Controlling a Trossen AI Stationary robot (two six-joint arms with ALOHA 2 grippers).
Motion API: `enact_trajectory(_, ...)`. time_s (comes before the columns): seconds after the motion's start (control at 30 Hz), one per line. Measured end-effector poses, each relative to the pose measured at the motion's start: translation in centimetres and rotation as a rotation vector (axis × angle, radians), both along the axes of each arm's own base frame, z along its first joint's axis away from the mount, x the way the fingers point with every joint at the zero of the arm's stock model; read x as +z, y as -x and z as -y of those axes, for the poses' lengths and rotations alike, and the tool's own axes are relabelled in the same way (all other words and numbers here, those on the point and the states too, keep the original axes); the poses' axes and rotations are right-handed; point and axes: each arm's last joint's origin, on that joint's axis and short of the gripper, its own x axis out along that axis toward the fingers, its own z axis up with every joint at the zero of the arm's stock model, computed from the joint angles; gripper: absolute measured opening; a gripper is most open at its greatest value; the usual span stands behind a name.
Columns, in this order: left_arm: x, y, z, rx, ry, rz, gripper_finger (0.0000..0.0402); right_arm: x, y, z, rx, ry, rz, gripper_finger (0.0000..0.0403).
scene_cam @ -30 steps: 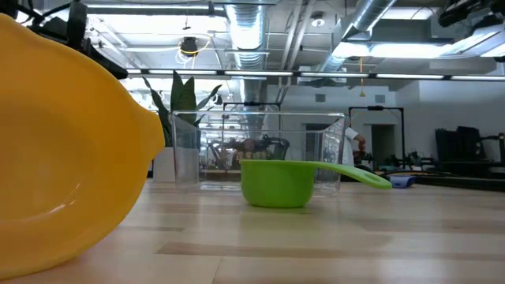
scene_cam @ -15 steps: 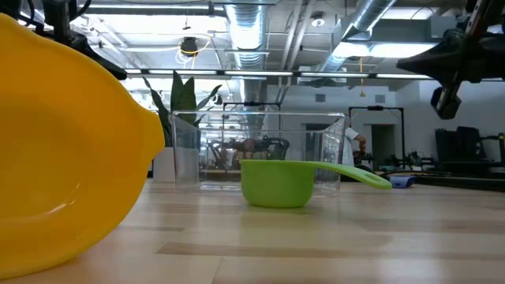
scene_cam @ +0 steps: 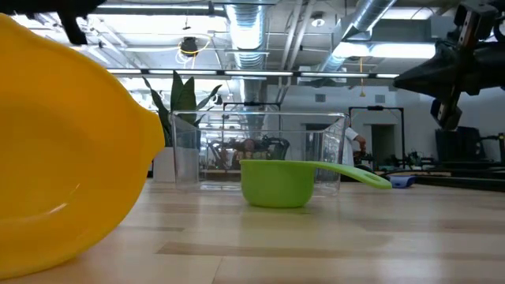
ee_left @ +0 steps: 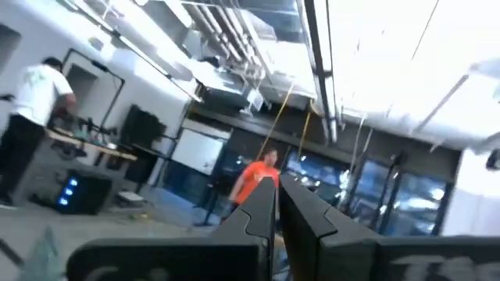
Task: Nest measuring cups in basket
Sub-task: Put the red measuring cup into the transparent bin
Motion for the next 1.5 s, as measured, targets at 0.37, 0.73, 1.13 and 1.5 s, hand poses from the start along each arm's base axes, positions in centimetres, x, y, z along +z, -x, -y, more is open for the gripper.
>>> enact_trajectory(0.37,6.2,-0.7,0.4,-0.11,0.027,-0.621,0.0069,-0.3,0.0,0.0,0.0,0.0,-0.031,0.0047)
enact_trajectory(0.73,2.5,-5.5,2.0,-0.157,0.257,-1.235,0.0174,-0.6,0.1,0.0,0.006,0.01,-0.065,0.0047)
enact_trajectory(1.13,-2.8,-11.7,3.6,-0.229,-0.016,-1.767,0.0178,-1.0,0.1,0.0,0.006,0.021,-0.101,0.0047)
enact_trajectory(1.5,-6.2,-14.0,0.9,-0.344,-0.047,-2.056,0.0166,-1.0,0.1,-0.1,0.015,-0.097,-0.08,0.0047)
